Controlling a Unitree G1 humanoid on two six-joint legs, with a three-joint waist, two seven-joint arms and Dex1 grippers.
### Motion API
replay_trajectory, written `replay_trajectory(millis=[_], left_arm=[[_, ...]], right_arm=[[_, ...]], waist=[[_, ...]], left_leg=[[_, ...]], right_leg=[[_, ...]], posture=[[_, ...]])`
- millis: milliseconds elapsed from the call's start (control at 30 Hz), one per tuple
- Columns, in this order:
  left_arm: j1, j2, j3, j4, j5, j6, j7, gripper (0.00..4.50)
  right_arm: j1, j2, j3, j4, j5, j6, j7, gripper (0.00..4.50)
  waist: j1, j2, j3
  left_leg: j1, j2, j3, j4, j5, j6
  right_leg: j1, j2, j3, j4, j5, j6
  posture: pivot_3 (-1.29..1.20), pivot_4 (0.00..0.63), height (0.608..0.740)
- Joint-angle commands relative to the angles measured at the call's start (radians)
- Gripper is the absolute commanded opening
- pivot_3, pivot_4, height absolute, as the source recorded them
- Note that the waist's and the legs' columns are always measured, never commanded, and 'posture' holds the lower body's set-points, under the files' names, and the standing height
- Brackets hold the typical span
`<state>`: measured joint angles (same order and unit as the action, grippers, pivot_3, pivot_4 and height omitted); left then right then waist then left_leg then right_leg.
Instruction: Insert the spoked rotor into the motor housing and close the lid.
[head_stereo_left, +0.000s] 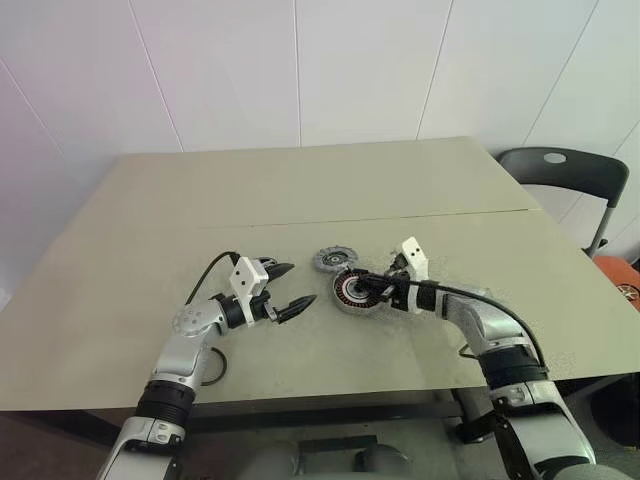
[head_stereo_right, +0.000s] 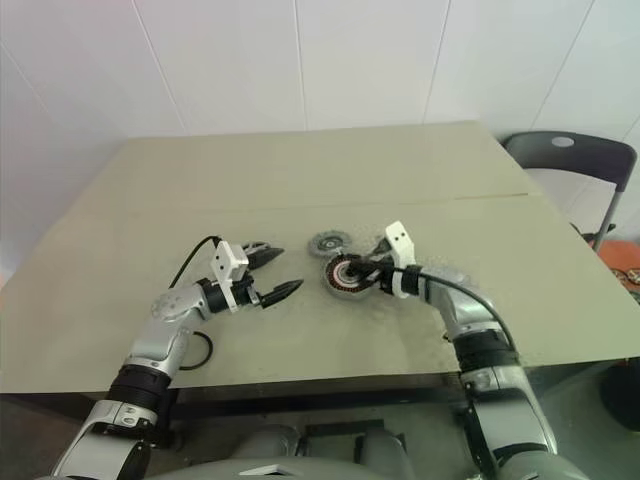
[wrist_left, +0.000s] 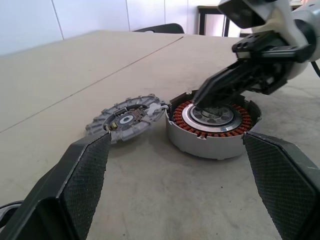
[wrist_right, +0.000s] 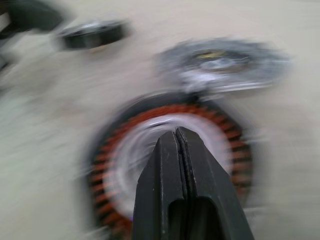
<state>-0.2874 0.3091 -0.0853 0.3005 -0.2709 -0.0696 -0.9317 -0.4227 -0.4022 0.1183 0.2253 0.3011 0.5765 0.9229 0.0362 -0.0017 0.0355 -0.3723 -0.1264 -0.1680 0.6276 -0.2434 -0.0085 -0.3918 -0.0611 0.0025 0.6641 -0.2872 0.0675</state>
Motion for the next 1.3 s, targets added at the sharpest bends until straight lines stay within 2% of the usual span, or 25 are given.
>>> replay_trajectory(millis=[33, 200, 333, 400, 600, 733, 833, 933, 1067, 1300], left_arm=[[-0.008, 0.004, 0.007, -0.034, -0.001, -0.006, 0.003, 4.5], [-0.002, 0.004, 0.005, -0.041, -0.001, -0.004, 0.007, 4.5], [0.001, 0.004, 0.004, -0.043, -0.001, -0.003, 0.01, 4.5], [0.002, 0.004, 0.003, -0.044, -0.002, -0.002, 0.011, 4.5], [0.003, 0.004, 0.006, -0.047, -0.011, 0.002, 0.009, 4.5], [0.043, 0.005, 0.032, -0.128, -0.09, 0.068, -0.012, 4.5], [0.143, 0.022, 0.078, -0.263, -0.214, 0.219, -0.001, 4.5], [0.242, 0.029, 0.142, -0.368, -0.34, 0.374, 0.047, 4.5], [0.328, 0.01, 0.238, -0.443, -0.461, 0.554, 0.202, 4.5], [0.262, -0.122, 0.34, -0.405, -0.574, 0.736, 0.507, 4.5]], right_arm=[[-0.001, -0.009, 0.051, -0.085, -0.009, 0.012, 0.022, 0.01], [-0.026, -0.006, 0.107, -0.079, -0.125, -0.058, -0.07, 0.01], [-0.062, 0.029, 0.068, -0.018, -0.133, -0.099, -0.133, 0.01], [-0.062, 0.034, 0.044, -0.027, -0.098, -0.09, -0.116, 0.01], [-0.071, 0.052, -0.127, -0.145, 0.181, -0.016, 0.013, 0.01], [-0.083, 0.022, -0.171, -0.16, 0.228, -0.01, 0.037, 0.01], [-0.093, -0.025, -0.156, -0.13, 0.188, -0.044, 0.057, 0.01], [-0.109, -0.054, -0.153, -0.097, 0.176, -0.068, 0.075, 0.01], [-0.14, -0.079, -0.149, -0.041, 0.152, -0.109, 0.099, 0.01], [-0.146, -0.128, -0.122, -0.069, 0.16, -0.104, 0.198, 0.01]], waist=[[0.0, 0.0, 0.0], [0.002, 0.0, 0.0], [0.003, 0.0, 0.0], [0.004, 0.0, 0.0], [0.003, 0.0, 0.0], [0.001, 0.0, 0.001], [-0.001, 0.001, 0.001], [0.001, 0.002, 0.001], [0.002, 0.003, 0.002], [0.007, 0.001, 0.003]], left_leg=[[0.0, 0.0, 0.0, 0.0, 0.0, 0.0], [0.0, 0.0, 0.0, 0.0, 0.0, 0.0], [0.0, 0.0, 0.0, 0.0, 0.0, 0.0], [0.0, 0.0, 0.0, 0.001, 0.0, 0.0], [-0.001, 0.0, 0.0, 0.0, 0.0, 0.0], [-0.001, 0.0, 0.0, -0.001, 0.0, 0.0], [-0.001, 0.0, 0.0, -0.002, 0.0, 0.0], [-0.001, 0.001, 0.001, -0.002, 0.0, 0.0], [-0.001, 0.001, 0.001, -0.002, 0.0, 0.0], [-0.001, 0.001, 0.001, 0.001, 0.0, 0.0]], right_leg=[[0.0, 0.0, 0.0, 0.0, 0.0, 0.0], [0.0, 0.0, 0.0, 0.0, 0.0, 0.0], [0.0, 0.0, 0.0, 0.0, 0.0, 0.0], [0.0, 0.001, 0.0, 0.0, 0.0, 0.0], [-0.001, 0.0, 0.0, 0.0, 0.0, 0.0], [-0.002, 0.0, 0.0, 0.0, 0.0, 0.0], [-0.002, 0.0, 0.001, -0.001, 0.0, 0.0], [-0.002, 0.0, 0.001, -0.001, 0.0, 0.0], [-0.002, 0.001, 0.001, -0.001, 0.0, 0.0], [0.0, 0.0, 0.001, -0.001, -0.002, 0.002]], posture=[[0.0, 0.0, 0.74], [0.0, 0.0, 0.74], [0.0, 0.0, 0.74], [0.0, 0.0, 0.74], [0.0, 0.0, 0.74], [0.0, 0.0, 0.74], [0.0, 0.0, 0.74], [0.0, 0.0, 0.74], [0.0, 0.0, 0.74], [0.0, 0.0, 0.74]])
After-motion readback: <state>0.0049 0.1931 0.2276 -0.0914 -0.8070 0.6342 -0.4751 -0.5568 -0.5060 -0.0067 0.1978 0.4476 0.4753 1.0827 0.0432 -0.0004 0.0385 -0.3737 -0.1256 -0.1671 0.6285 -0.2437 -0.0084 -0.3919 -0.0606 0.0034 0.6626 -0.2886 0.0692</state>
